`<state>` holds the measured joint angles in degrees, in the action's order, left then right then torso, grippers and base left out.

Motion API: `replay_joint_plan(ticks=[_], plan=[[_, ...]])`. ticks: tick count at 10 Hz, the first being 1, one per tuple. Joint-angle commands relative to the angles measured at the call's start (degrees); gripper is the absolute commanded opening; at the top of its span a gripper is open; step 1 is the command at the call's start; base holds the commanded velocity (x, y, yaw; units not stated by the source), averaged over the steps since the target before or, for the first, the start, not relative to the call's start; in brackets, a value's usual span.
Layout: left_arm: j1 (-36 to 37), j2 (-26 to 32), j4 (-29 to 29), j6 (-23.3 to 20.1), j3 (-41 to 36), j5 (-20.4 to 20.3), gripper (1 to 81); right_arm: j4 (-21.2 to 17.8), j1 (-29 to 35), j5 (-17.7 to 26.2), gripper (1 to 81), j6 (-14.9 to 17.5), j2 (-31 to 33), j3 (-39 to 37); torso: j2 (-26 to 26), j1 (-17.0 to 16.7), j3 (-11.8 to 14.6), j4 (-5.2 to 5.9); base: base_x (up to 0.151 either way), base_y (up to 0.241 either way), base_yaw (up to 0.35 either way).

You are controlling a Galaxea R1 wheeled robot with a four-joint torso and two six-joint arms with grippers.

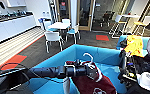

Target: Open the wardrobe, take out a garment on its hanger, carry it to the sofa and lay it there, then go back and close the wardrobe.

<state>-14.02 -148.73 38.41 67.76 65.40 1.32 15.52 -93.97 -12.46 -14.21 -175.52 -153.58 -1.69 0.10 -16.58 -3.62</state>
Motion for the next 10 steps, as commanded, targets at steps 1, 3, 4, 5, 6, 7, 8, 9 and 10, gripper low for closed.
replay_joint_plan(ticks=[1, 3, 4, 5, 6, 7, 8, 9, 10], plan=[[9.93, -0.44, 1.49, -0.52, -3.35, -5.01, 1.0, 0.83, -0.48, 3.23, 81.1, 0.06, -0.21, 0.39, 0.00, 0.00, 0.00, 0.00, 0.079, 0.000, 0.000], [9.93, -0.44, 1.49, -0.52, -3.35, -5.10, 1.0, 0.83, -0.49, 3.23, 81.1, 0.06, -0.21, 0.39, 0.00, 0.02, 0.00, 0.00, 0.039, 0.000, 0.000], [9.93, -0.35, 1.49, -0.52, -3.35, -5.10, 1.0, 0.74, -0.57, 3.23, 81.1, 0.06, -0.21, 0.39, 0.00, 0.02, -0.02, 0.00, 0.000, 0.000, 0.000], [9.93, -0.35, 1.49, -0.52, -3.35, -5.62, 1.0, 0.74, -0.57, 3.23, 81.1, 0.06, -0.21, 0.39, 0.02, 0.04, -0.02, 0.00, 0.000, 0.000, 0.000], [9.93, -0.09, 1.49, -0.52, -3.43, -5.97, 1.0, 0.83, -0.57, 3.23, 81.1, 0.06, -0.21, 0.39, 0.02, 0.04, -0.02, 0.00, 0.000, 0.000, 0.000], [9.93, 0.09, 1.49, -0.52, -3.44, -5.97, 1.0, 0.83, -0.48, 3.23, 81.1, 0.06, -0.21, 0.39, 0.00, 0.00, -0.02, 1.32, 0.000, 0.000, 0.000], [9.93, 0.27, 1.49, -0.52, -3.26, -5.97, 1.0, 0.83, -0.31, 3.23, 81.1, 0.06, -0.29, 0.39, 0.00, 0.00, -0.02, 2.78, 0.000, 0.000, 0.000], [10.01, 0.62, 1.40, -0.43, -3.00, -6.06, 1.0, 0.83, -0.22, 3.23, 81.1, 0.06, -0.30, 0.39, 0.02, 0.02, -0.02, 0.48, 0.000, 0.000, 0.000], [10.19, 0.88, 1.40, -0.26, -2.21, -6.06, 1.0, 0.83, 0.04, 3.23, 81.1, 0.06, -0.30, 0.39, 0.02, 0.02, -0.02, 1.55, 0.000, 0.000, 0.000]])
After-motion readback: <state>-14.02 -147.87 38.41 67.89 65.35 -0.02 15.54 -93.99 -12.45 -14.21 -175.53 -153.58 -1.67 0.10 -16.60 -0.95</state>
